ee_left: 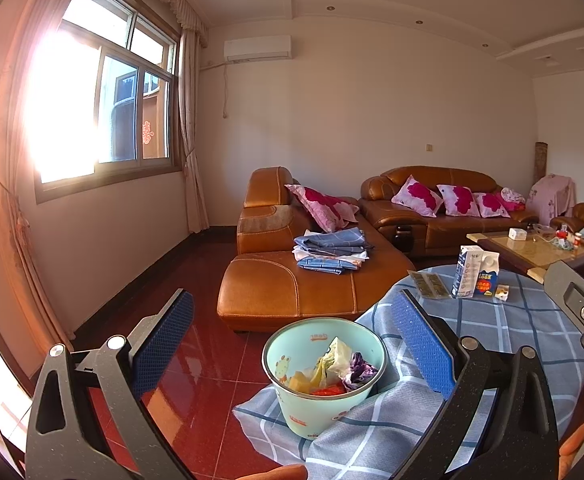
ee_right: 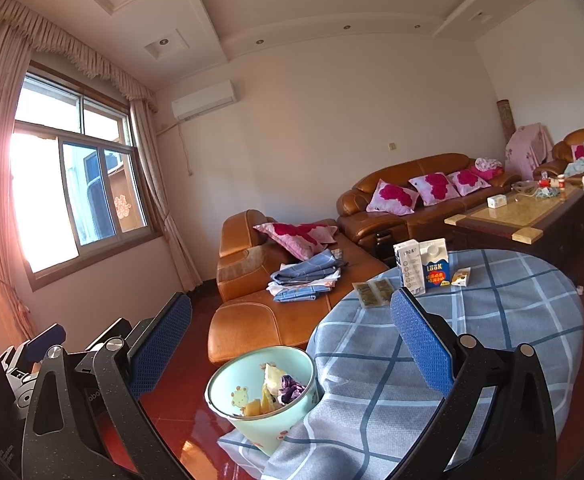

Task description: Collect trash

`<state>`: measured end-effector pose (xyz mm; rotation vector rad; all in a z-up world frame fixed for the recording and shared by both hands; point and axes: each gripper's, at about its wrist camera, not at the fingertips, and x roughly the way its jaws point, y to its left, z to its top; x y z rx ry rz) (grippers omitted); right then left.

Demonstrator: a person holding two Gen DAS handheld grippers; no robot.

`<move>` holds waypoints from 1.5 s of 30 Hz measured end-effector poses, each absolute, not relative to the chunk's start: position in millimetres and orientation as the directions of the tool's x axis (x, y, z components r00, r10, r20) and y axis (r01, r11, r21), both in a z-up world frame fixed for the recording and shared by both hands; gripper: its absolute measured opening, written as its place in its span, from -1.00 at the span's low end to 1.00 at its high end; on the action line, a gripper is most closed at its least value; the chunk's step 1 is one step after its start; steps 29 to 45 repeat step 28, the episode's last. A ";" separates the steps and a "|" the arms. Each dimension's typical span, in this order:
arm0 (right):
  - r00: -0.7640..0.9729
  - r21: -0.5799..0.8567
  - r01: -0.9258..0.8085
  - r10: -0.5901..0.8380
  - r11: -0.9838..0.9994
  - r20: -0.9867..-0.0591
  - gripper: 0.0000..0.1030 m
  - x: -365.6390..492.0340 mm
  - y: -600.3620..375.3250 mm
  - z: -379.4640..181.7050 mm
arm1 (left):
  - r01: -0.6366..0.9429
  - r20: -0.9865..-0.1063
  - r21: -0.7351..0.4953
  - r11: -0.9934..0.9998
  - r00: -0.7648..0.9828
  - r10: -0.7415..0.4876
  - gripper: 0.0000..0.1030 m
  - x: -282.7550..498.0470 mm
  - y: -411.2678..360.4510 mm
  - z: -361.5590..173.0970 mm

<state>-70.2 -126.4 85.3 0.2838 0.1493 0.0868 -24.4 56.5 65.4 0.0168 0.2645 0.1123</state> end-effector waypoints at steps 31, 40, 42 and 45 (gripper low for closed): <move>0.984 0.294 -0.058 0.104 0.954 -0.144 0.90 -67.7 -133.0 81.8 | -0.087 -0.298 0.010 0.996 0.951 0.086 0.88 -16.2 55.1 59.1; 0.984 0.294 -0.058 0.104 0.954 -0.144 0.90 -67.7 -133.0 81.8 | -0.087 -0.298 0.010 0.996 0.951 0.086 0.88 -16.2 55.1 59.1; 0.984 0.294 -0.058 0.104 0.954 -0.144 0.90 -67.7 -133.0 81.8 | -0.087 -0.298 0.010 0.996 0.951 0.086 0.88 -16.2 55.1 59.1; 0.984 0.294 -0.058 0.104 0.954 -0.144 0.90 -67.7 -133.0 81.8 | -0.087 -0.298 0.010 0.996 0.951 0.086 0.88 -16.2 55.1 59.1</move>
